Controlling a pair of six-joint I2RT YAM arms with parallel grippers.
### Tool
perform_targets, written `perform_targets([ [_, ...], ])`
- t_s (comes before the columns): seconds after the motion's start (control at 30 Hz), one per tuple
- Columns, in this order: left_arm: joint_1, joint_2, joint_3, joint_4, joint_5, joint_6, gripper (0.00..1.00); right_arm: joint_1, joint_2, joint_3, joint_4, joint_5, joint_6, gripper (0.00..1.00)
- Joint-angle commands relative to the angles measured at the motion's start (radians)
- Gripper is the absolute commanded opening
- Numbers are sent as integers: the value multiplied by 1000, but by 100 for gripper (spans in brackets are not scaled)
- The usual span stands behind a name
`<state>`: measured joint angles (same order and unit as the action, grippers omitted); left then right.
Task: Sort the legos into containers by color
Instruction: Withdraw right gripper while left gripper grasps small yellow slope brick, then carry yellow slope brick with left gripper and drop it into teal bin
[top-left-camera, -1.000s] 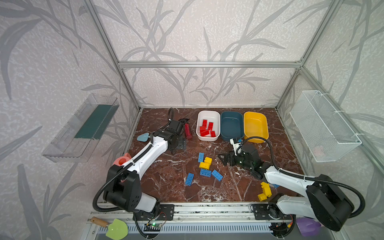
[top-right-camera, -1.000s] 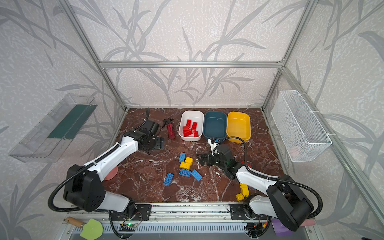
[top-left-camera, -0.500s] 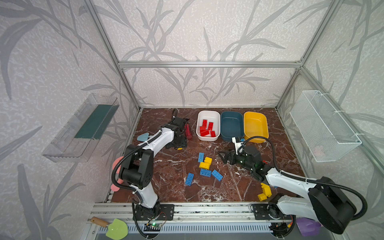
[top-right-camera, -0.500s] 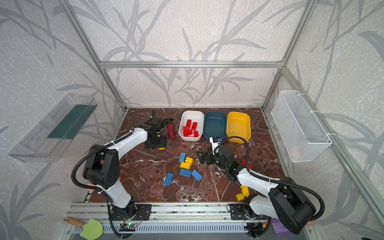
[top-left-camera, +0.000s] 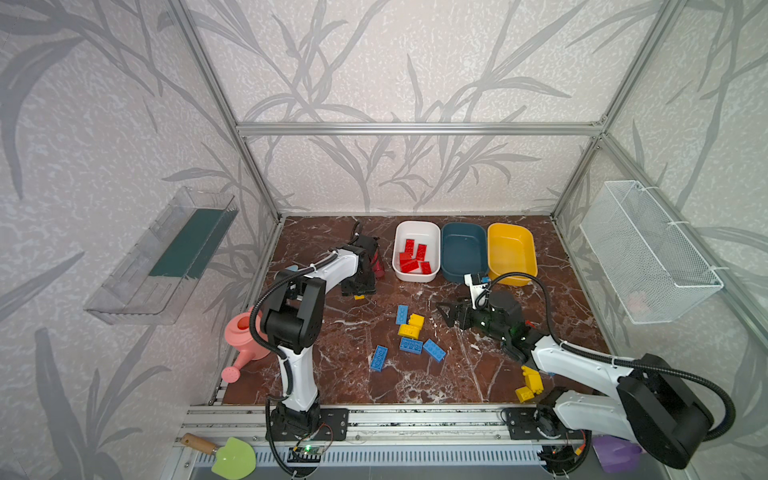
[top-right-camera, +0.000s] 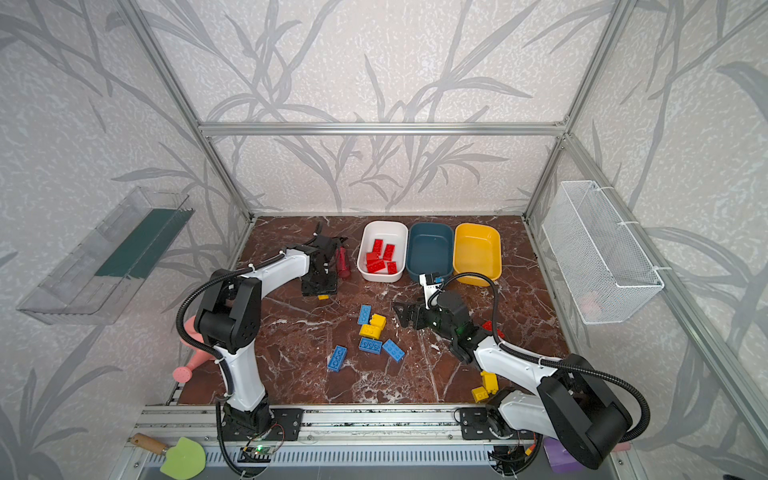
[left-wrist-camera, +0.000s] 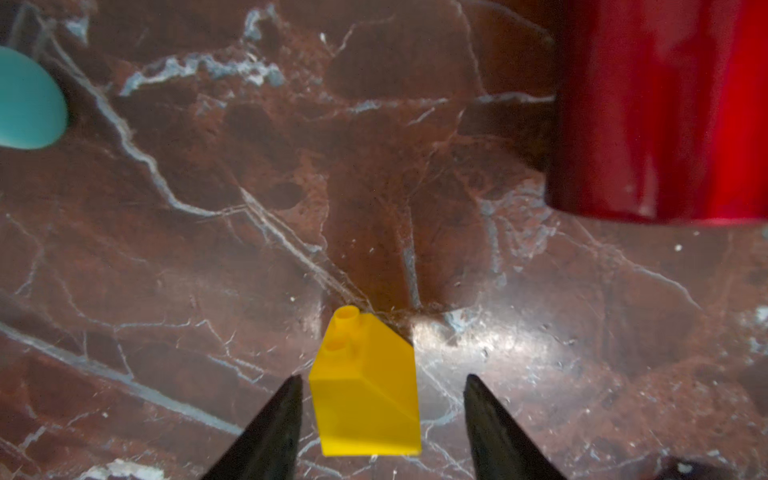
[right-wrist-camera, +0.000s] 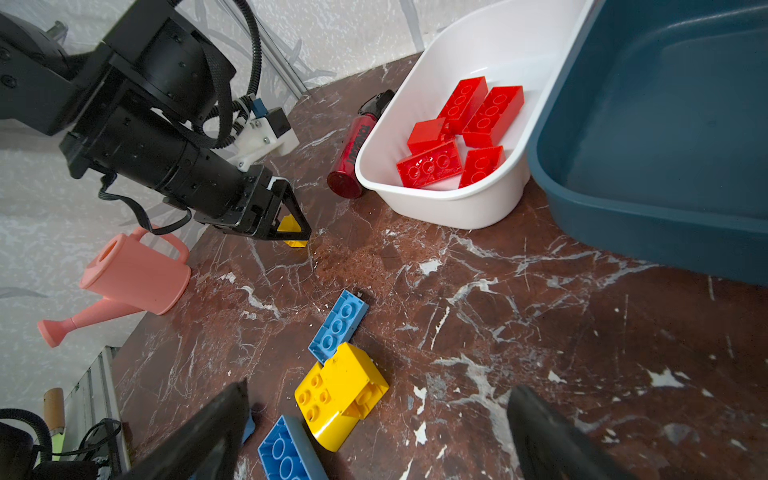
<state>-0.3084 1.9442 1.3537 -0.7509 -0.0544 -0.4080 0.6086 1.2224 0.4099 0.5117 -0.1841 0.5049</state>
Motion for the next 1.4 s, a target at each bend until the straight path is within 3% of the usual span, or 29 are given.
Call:
perform_targets([
  [0.0, 3, 12, 16, -5, -6, 6, 55, 2, -20, -8, 15, 12, -3, 97],
  [0.6, 5, 15, 10, 10, -2, 18, 30, 3, -16, -5, 9, 8, -6, 97],
  [0.87, -18, -75, 33, -25, -2, 28, 28, 2, -9, -4, 13, 4, -5, 97],
  [1.17, -128, -117, 218, -101, 5, 67, 29, 4, -13, -6, 9, 3, 11, 97],
  [1.37, -169, -57, 359, -84, 126, 77, 28, 4, -63, -16, -18, 0, 35, 97],
])
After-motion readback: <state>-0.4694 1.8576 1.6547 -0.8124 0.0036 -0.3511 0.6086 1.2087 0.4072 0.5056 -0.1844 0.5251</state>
